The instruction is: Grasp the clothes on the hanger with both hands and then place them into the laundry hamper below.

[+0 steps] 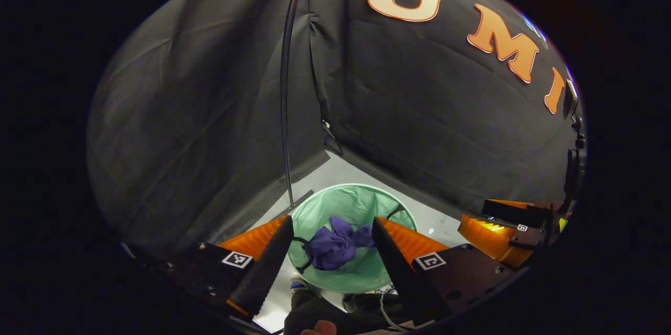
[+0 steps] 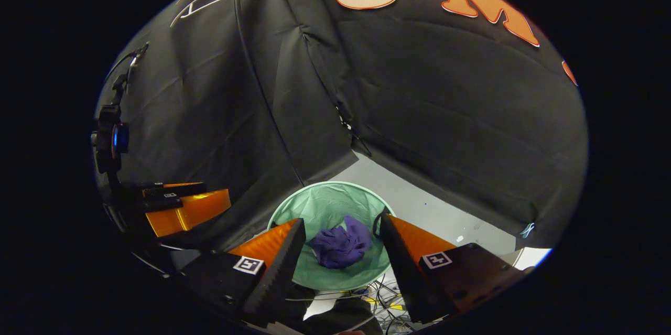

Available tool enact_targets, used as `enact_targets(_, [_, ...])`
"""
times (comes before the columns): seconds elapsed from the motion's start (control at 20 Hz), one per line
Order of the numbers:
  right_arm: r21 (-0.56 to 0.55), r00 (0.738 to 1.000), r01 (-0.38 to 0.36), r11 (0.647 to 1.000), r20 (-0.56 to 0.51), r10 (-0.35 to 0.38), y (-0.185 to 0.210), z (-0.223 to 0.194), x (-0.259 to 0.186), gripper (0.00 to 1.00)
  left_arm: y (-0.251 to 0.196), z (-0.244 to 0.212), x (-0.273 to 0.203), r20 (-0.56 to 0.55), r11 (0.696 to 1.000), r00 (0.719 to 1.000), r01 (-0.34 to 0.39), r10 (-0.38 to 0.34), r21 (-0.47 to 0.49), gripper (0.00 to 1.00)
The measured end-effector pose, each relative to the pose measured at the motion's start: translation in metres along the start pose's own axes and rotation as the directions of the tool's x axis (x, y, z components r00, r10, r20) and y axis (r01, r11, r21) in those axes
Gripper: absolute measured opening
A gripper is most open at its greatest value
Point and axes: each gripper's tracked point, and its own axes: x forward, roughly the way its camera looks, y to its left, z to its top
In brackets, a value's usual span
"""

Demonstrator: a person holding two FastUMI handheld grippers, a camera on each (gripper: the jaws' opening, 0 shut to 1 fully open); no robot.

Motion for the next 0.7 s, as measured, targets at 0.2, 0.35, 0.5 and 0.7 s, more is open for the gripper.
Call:
enact_targets(0.2, [0.002,0.997,-0.004,1.0,0.079,0.004,-0.001,0.013,-0.022,0.94,-0.002,0.03,-0.023,0.093,1.0,0.996,-0.008,0.009,-0.013,0.97])
enact_targets(0.35, [0.019,0.988,-0.01,1.0,0.157,0.006,-0.002,0.041,-0.045,0.94,-0.001,0.052,-0.045,0.173,1.0,0.985,-0.008,0.013,-0.027,1.0])
enact_targets(0.5, [0.019,0.968,-0.002,1.0,0.252,-0.002,-0.006,0.068,-0.069,0.94,-0.002,0.08,-0.083,0.287,1.0,0.958,0.005,0.004,-0.029,0.97])
enact_targets(0.7, [0.002,0.93,0.018,1.0,0.366,-0.017,-0.01,0.112,-0.106,0.94,0.003,0.108,-0.131,0.435,1.0,0.9,-0.025,0.028,-0.013,0.96])
